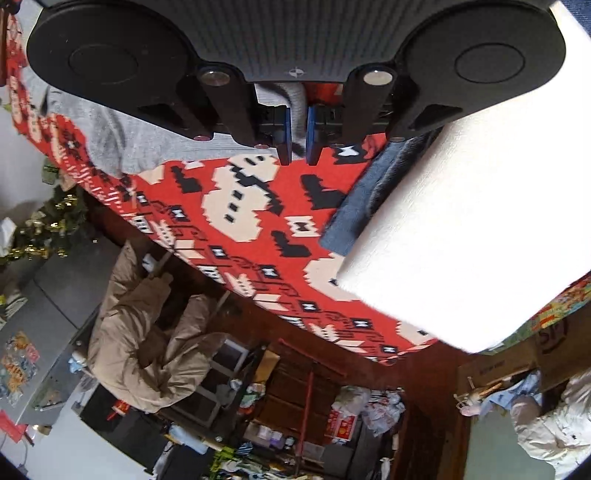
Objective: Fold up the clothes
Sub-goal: 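Hold the hem with the left gripper while the right gripper smooths the shirt body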
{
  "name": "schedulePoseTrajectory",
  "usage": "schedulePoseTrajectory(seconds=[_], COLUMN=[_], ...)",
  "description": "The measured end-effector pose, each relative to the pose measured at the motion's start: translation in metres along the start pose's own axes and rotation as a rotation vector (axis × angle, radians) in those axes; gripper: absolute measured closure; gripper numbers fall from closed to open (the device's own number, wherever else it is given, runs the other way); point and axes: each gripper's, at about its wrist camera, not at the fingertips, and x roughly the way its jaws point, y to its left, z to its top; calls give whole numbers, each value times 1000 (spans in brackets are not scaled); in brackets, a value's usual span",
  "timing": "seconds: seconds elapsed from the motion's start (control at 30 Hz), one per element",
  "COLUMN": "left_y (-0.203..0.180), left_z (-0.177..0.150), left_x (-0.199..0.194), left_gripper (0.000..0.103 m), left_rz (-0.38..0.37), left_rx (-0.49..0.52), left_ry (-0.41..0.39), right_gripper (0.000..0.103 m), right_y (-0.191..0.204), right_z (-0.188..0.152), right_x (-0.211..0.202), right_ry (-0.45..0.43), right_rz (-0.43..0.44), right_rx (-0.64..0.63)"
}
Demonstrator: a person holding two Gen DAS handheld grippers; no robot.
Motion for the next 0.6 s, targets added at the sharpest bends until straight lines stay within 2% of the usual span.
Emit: schedulePoseTrajectory(seconds=[0.17, 0.4, 0.5, 0.6], left_y=[-4, -7, -9, -10], left_z=[-4, -4, -5, -7], left_x=[6, 8, 11, 12], left_gripper=[97, 97, 97, 97], left_rz=[19, 29, 33, 33], left_rx=[32, 55, 66, 69], left_ry=[13, 6, 11, 21], right_gripper=[102, 102, 101, 94], right_y=[-28, -39, -37, -40], right_z=[22, 34, 34, 30], right_x=[4, 29, 40, 38], right_ry=[-52, -99, -102, -94], right_rz=[-55, -161, -68, -12], right_rx=[67, 21, 28, 73])
